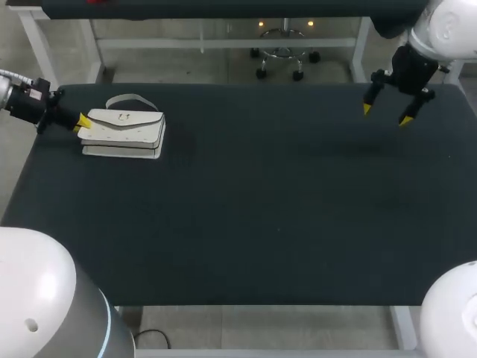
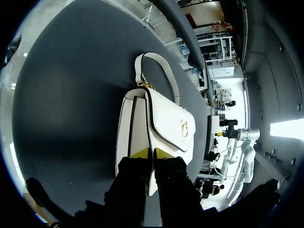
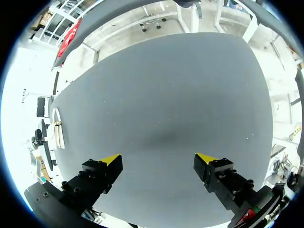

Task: Pick up the bag, open it, inspect its contents, close it, and place it on the opposite side

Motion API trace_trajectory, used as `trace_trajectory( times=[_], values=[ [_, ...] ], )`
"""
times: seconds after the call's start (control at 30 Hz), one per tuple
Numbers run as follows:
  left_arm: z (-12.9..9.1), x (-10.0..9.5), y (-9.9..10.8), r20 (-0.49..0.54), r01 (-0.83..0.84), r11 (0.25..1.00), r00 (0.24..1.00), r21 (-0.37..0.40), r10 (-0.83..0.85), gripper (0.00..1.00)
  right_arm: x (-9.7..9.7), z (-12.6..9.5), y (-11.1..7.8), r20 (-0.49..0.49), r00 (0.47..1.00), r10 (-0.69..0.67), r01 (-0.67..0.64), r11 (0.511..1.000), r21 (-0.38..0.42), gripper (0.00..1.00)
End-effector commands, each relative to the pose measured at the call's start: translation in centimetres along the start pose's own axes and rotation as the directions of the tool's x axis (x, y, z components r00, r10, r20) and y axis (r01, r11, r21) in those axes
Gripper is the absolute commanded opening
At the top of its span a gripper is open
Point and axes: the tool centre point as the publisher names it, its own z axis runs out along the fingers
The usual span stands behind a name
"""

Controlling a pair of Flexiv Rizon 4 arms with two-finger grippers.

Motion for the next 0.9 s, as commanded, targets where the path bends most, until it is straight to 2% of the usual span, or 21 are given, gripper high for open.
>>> trace_trajectory(
  times=[0.03, 0.6, 0.9],
  values=[
    [-1.5, -1.0, -1.0, -0.004, 0.004, 1.0, 1.0, -0.026, -0.004, 0.0, 0.0, -0.1, -0.1, 0.002, 1.0, 0.001, -0.001, 1.0, -0.001, 1.0],
    [-5.6, -4.2, -4.5, 0.005, 0.016, 1.0, 1.0, -0.018, -0.016, 0.0, 0.0, -0.1, -0.1, 0.002, 1.0, 0.001, -0.001, 1.0, -0.001, 1.0],
    [-6.7, -6.1, -5.4, -0.012, 0.022, 0.999, 1.0, -0.037, -0.022, 0.0, 0.0, -0.1, -0.1, 0.002, 1.0, 0.001, -0.001, 1.0, -0.001, 1.0]
  ],
)
